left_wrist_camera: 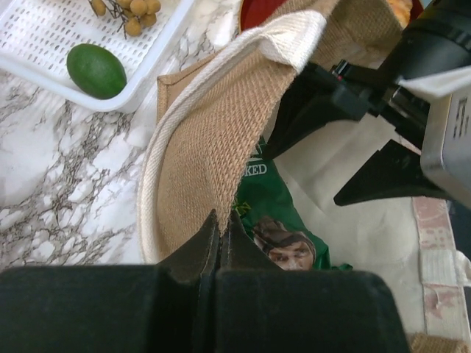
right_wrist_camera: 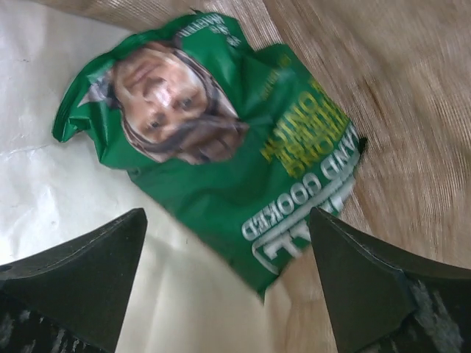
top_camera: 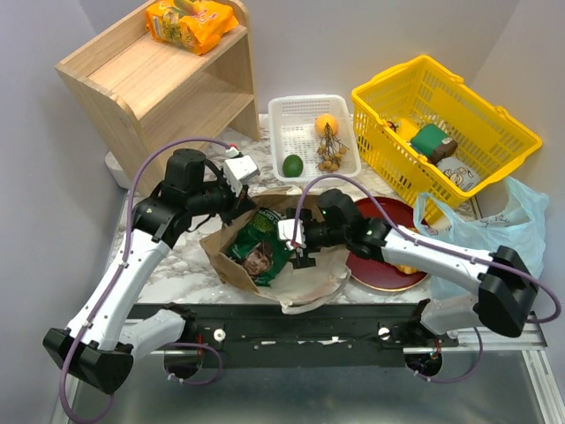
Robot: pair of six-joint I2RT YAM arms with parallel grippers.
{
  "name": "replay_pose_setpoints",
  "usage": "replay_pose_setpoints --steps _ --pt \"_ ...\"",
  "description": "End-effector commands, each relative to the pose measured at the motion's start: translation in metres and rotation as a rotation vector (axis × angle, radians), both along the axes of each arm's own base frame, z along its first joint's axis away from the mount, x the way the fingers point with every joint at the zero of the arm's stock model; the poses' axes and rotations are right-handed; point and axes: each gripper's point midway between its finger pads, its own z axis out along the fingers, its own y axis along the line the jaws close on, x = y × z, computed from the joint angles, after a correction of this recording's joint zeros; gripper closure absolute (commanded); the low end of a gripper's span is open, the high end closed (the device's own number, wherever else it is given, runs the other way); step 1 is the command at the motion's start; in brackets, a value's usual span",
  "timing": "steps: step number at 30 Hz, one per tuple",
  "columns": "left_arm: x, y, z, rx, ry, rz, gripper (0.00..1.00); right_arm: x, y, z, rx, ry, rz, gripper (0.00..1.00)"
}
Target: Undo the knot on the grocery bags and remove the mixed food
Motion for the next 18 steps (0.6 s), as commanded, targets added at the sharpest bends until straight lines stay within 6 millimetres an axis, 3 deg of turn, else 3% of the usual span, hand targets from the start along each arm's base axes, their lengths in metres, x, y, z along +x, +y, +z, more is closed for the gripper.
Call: replay_pose_setpoints --steps 1,5,7,13,14,17,18 --pt "0.015 -0.001 0.003 -0.005 -0.063 0.032 1.00 -0.003 0.033 0.012 0.070 -0.132 0.183 0.01" --pt "0.013 -0.001 -0.003 -0.007 -0.028 0.045 1.00 0.021 0.053 -0.003 0.045 -0.301 0.127 0.00" --pt "0.011 0.000 -0.004 -0.004 -0.020 0.044 1.00 0.024 0.057 -0.021 0.017 -0.309 0.129 0.01" --pt "0.013 0.004 -0.003 0.004 -0.030 0.073 1.00 -0.005 0.056 -0.070 -0.061 -0.421 0.379 0.02" --pt "0.014 0.004 -0.002 0.004 -0.034 0.075 1.00 -0.008 0.057 -0.072 -0.065 -0.427 0.397 0.04" --pt "0.015 0.005 -0.003 0.005 -0.032 0.080 1.00 -0.009 0.059 -0.070 -0.060 -0.424 0.406 0.23" --pt "0.015 0.005 -0.005 0.005 -0.025 0.083 1.00 -0.008 0.058 -0.071 -0.067 -0.429 0.404 0.34"
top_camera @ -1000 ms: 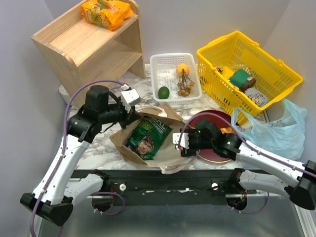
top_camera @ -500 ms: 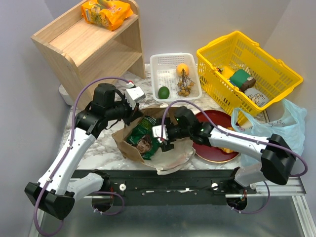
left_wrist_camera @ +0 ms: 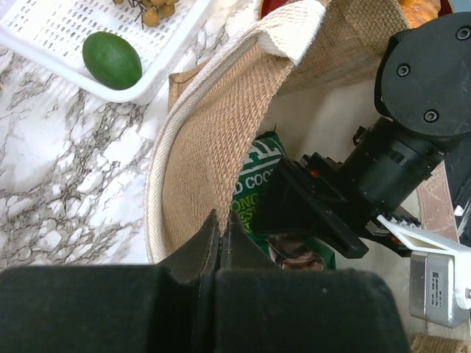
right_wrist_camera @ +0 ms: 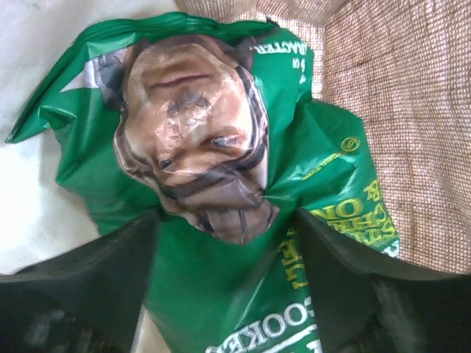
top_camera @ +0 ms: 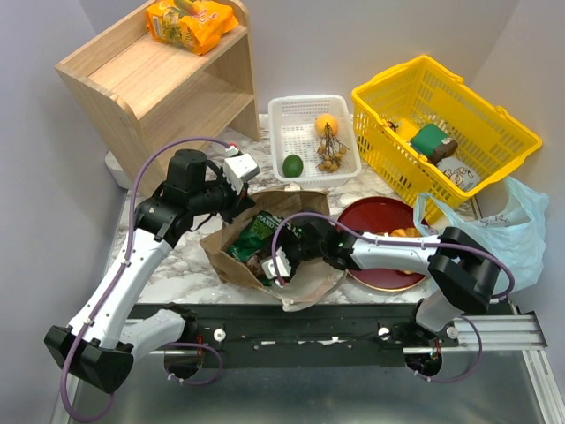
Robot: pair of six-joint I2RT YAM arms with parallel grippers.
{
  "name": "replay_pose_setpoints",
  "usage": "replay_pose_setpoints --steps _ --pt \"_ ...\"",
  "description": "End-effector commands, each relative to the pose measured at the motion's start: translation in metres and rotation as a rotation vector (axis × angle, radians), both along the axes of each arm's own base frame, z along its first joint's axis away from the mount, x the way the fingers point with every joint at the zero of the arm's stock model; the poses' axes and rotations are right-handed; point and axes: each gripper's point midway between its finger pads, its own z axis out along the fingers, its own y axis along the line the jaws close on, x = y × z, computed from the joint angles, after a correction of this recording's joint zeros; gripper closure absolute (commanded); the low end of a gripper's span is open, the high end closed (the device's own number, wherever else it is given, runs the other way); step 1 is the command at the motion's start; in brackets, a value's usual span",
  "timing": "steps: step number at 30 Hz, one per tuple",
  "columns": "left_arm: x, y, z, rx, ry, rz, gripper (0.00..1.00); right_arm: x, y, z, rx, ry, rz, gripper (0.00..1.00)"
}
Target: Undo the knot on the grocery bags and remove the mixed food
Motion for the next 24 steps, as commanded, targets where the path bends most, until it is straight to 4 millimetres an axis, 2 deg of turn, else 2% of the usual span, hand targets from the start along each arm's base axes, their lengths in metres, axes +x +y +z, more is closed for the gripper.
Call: replay_pose_setpoints --steps 1,2,3,5,6,7,8,10,11,12,13,14,15,16,18,19,20,22,23,24 --pt "0.004 0.003 0.005 -0.014 -0.027 0.027 1.00 -0.010 0.004 -0.004 0.000 -0.054 0.088 0.40" --pt "0.003 0.003 0.004 -0.017 -0.020 0.030 1.00 -0.009 0.003 -0.002 -0.003 -0.069 0.090 0.47" --pt "0.002 0.003 0.003 -0.018 -0.017 0.028 1.00 -0.006 0.001 -0.001 -0.009 -0.084 0.075 0.61" --pt "0.000 0.004 0.002 -0.017 -0.018 0.029 1.00 -0.002 -0.006 0.007 -0.007 -0.114 0.049 0.75" --pt "-0.001 0.006 0.001 -0.011 -0.021 0.028 1.00 0.002 -0.011 0.010 -0.012 -0.129 0.018 0.89" --pt "-0.003 0.008 -0.001 0.000 -0.016 0.026 1.00 0.005 -0.016 0.015 -0.007 -0.137 -0.007 0.97" --pt "-0.006 0.010 0.000 0.008 -0.027 0.020 1.00 0.010 -0.023 0.020 0.000 -0.130 -0.045 0.99" --pt "-0.010 0.015 -0.002 0.046 -0.048 0.008 1.00 0.018 -0.040 0.050 0.057 -0.147 -0.134 1.00" --pt "-0.012 0.021 0.001 0.055 -0.083 0.027 1.00 0.022 -0.053 0.055 0.062 -0.081 -0.208 1.00" --pt "-0.015 0.024 0.003 0.061 -0.109 0.028 1.00 0.025 -0.059 0.078 0.105 -0.059 -0.245 1.00" --pt "-0.017 0.026 0.009 0.071 -0.177 0.008 1.00 0.021 -0.069 0.107 0.166 -0.047 -0.268 1.00" --pt "-0.025 0.031 0.017 0.058 -0.233 0.006 1.00 0.017 -0.084 0.111 0.162 0.025 -0.309 1.00" --pt "-0.027 0.033 0.023 0.056 -0.273 0.010 1.00 0.011 -0.088 0.125 0.199 0.046 -0.310 1.00" --pt "-0.029 0.035 0.028 0.064 -0.320 -0.003 1.00 0.001 -0.098 0.154 0.276 0.042 -0.304 1.00" --pt "-0.036 0.035 0.037 0.067 -0.368 -0.033 1.00 -0.017 -0.107 0.168 0.323 0.124 -0.287 1.00" --pt "-0.039 0.035 0.037 0.075 -0.370 -0.048 1.00 -0.025 -0.113 0.185 0.375 0.127 -0.281 1.00" --pt "-0.039 0.035 0.039 0.092 -0.388 -0.065 1.00 -0.030 -0.115 0.192 0.406 0.195 -0.305 1.00" --pt "-0.042 0.032 0.040 0.102 -0.406 -0.097 1.00 -0.033 -0.118 0.210 0.458 0.234 -0.332 1.00" --pt "-0.042 0.031 0.040 0.109 -0.423 -0.109 1.00 -0.033 -0.120 0.226 0.498 0.260 -0.352 1.00" --pt "-0.042 0.030 0.040 0.110 -0.426 -0.118 1.00 -0.028 -0.122 0.234 0.521 0.262 -0.389 1.00"
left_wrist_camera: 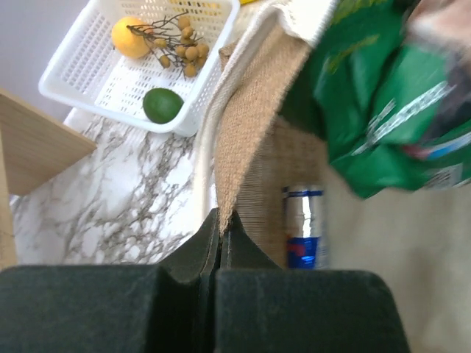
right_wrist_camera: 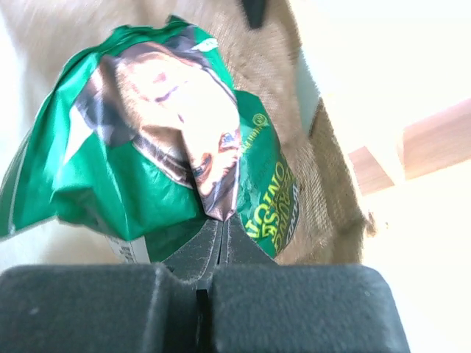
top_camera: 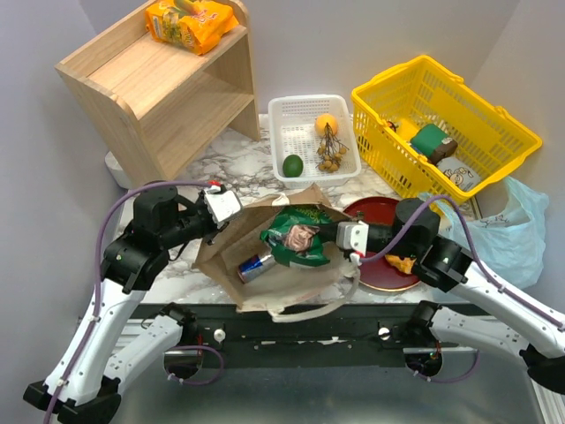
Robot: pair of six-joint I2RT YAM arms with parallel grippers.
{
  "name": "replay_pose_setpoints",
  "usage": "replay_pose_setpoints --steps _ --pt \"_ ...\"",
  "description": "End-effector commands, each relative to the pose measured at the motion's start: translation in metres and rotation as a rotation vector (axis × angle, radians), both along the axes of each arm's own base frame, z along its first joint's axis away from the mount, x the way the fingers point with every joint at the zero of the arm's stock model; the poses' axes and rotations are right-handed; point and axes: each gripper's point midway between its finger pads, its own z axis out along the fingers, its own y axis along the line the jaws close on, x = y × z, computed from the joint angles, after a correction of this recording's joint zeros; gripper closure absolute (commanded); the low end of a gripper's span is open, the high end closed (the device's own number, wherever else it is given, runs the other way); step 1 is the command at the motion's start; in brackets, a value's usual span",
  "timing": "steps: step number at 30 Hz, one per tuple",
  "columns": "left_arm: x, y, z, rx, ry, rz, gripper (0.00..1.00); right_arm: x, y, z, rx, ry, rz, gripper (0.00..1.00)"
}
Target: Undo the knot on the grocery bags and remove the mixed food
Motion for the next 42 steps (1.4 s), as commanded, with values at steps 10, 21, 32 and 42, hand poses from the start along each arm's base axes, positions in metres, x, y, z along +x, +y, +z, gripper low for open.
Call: replay_pose_setpoints --steps 10,21,32,42 --pt "0.040 -0.011 -0.009 -0.031 0.081 0.107 0.69 0.005 -0.009 0.147 0.362 0.265 -0.114 1.00" --pt "0.032 0.000 0.048 -0.060 -0.134 0.102 0.18 0.035 -0.026 0.158 0.335 0.270 -0.226 1.00" --pt "0.012 -0.016 0.130 -0.033 -0.418 -0.097 0.03 0.044 -0.001 0.140 0.251 0.399 -0.147 1.00" --pt "0.014 -0.041 0.096 0.061 -0.391 -0.248 0.14 0.041 0.007 0.144 0.235 0.409 -0.094 1.00"
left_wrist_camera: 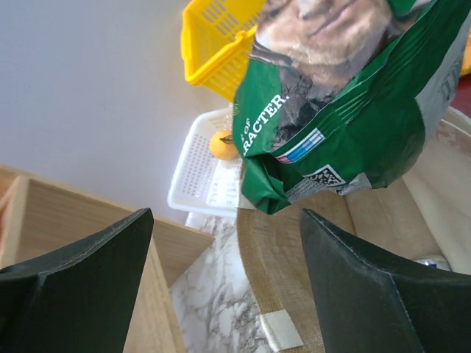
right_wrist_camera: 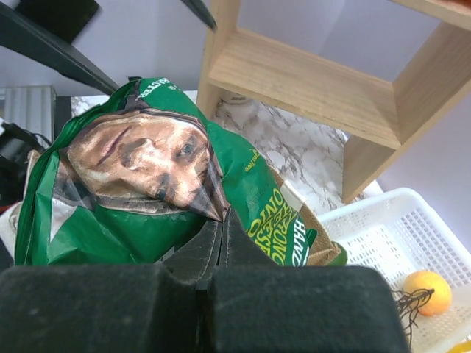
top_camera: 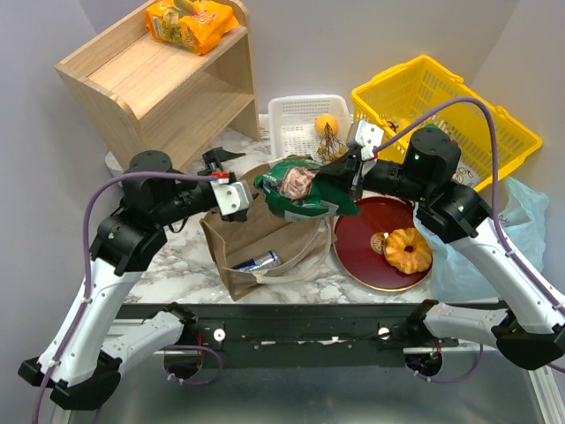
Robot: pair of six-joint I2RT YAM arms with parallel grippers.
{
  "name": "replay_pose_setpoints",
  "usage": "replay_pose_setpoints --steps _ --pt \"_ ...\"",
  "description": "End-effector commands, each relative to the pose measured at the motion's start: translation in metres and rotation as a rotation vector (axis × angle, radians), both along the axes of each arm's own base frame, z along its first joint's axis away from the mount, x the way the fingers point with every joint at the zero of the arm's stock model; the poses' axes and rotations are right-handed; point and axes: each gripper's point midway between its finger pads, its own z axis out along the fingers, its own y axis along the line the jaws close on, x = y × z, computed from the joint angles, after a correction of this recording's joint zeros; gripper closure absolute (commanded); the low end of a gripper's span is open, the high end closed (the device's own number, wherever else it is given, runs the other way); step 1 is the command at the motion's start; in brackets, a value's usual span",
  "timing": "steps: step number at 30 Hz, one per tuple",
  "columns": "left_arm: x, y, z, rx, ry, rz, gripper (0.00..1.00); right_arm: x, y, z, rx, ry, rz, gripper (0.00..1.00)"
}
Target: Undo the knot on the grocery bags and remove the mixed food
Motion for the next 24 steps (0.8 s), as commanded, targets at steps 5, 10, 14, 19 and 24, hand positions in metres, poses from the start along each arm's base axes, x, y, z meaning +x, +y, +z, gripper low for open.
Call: replay_pose_setpoints --steps 5,10,14,19,24 --pt "0.009 -0.027 -0.006 -0.026 0.004 -0.091 0.20 -0.004 0.008 0.007 0.002 0.013 0.059 1.00" --pt "0.011 -0.036 -0.004 -0.033 0.026 -0.124 0.45 0.004 0.016 -0.001 -0.009 0.044 0.058 1.00" --pt "0.006 -0.040 -0.006 -0.035 0.056 -0.159 0.62 0.016 0.019 -0.008 -0.022 0.062 0.023 1.00" --pt "-0.001 -0.038 -0.020 -0.026 0.095 -0.166 1.00 0.035 0.014 -0.016 -0.030 0.087 -0.084 0.94" --pt "0.005 -0.024 -0.022 -0.017 0.133 -0.065 1.00 0.041 -0.016 -0.021 -0.054 0.096 -0.169 0.94"
